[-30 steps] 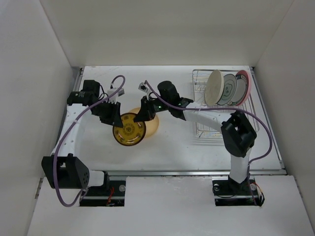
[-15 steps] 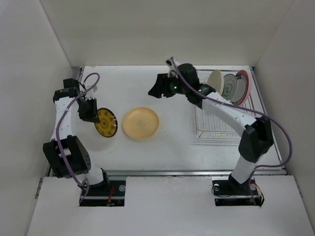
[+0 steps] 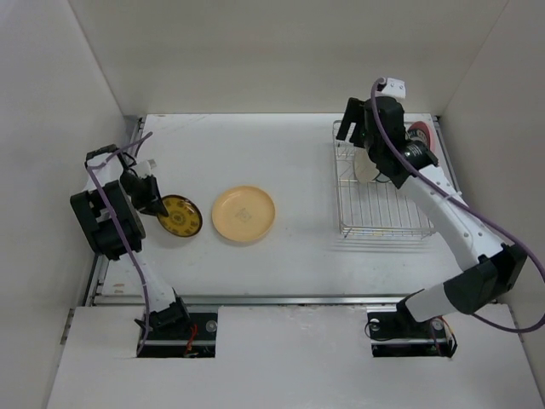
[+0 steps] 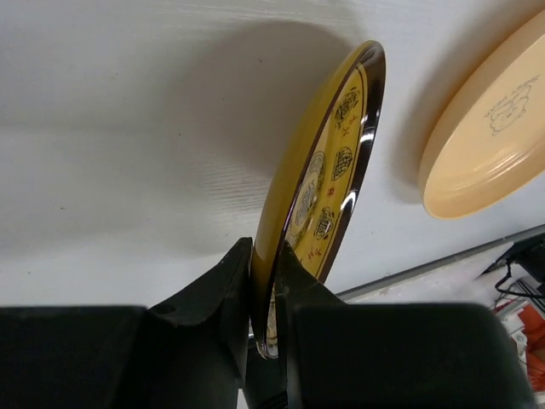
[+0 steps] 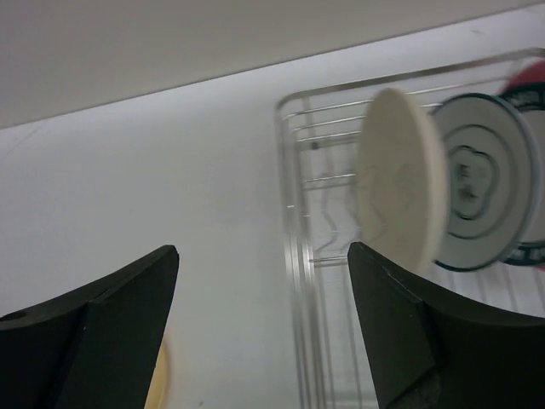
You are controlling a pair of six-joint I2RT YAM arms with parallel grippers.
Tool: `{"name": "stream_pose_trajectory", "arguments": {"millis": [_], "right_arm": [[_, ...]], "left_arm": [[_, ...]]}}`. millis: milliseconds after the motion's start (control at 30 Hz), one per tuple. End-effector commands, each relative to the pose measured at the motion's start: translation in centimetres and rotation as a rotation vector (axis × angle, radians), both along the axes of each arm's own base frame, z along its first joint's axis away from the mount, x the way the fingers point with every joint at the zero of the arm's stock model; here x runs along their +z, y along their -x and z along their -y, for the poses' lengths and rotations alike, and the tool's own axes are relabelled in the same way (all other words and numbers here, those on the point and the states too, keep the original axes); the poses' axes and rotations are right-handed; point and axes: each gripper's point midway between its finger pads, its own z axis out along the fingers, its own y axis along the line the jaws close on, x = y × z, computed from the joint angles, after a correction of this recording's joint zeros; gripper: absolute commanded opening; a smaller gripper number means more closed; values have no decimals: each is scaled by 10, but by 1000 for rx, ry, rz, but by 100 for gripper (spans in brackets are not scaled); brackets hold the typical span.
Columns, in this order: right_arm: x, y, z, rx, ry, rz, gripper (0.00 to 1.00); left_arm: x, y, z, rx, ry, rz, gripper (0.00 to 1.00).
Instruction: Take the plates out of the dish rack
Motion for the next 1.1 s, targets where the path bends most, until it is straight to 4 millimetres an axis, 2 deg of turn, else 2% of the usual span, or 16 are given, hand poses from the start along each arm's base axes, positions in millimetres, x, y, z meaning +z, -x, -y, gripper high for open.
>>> {"name": "stream_pose_trajectory", "arguments": {"millis": [0, 67, 133, 167, 200, 267, 467, 600, 633, 700, 800, 833, 867, 900, 1000, 1067], "right_arm": [[-13, -5, 74, -311, 167, -46, 86], [-27, -17, 86, -350, 217, -97, 86], [-27, -32, 100, -393, 215, -102, 86], [-41, -41, 102, -402, 232, -132, 86], [-46, -46, 104, -401, 231, -143, 86], [-56, -59, 107, -402, 238, -160, 86], [-72, -85, 122, -431, 231, -162, 86], [-87, -98, 131, -440, 261, -189, 78], [-94, -100, 130, -438, 270, -206, 68], [-95, -100, 129, -425, 275, -210, 58], [-98, -101, 128, -414, 279, -212, 33], [-96, -96, 129, -413, 279, -212, 27], [-83, -92, 131, -425, 267, -177, 17], [-78, -89, 134, -431, 273, -166, 12], [-60, -77, 142, -453, 292, -129, 0], [-53, -72, 145, -456, 310, -122, 0]], "left_arm": [[0, 2, -12, -3, -52, -61, 4], [-5, 7, -14, 7, -54, -121, 5], [-13, 6, -18, 28, -68, -164, 10], [-12, 8, -17, 28, -64, -172, 14], [-15, 8, -17, 27, -61, -181, 23], [-14, 8, -16, 37, -60, -185, 52], [-12, 6, -19, 38, -81, -158, 58], [-7, 10, -18, 39, -85, -150, 59], [-5, 7, -19, 41, -93, -130, 59], [0, 8, -18, 50, -97, -120, 63], [15, 10, -19, 52, -119, -91, 77], [23, 10, -19, 54, -129, -67, 77], [27, 11, -17, 55, -121, -61, 78], [32, 13, -14, 55, -111, -57, 84], [44, 18, -12, 47, -119, -37, 87], [50, 20, -11, 48, -126, -20, 88]]}}
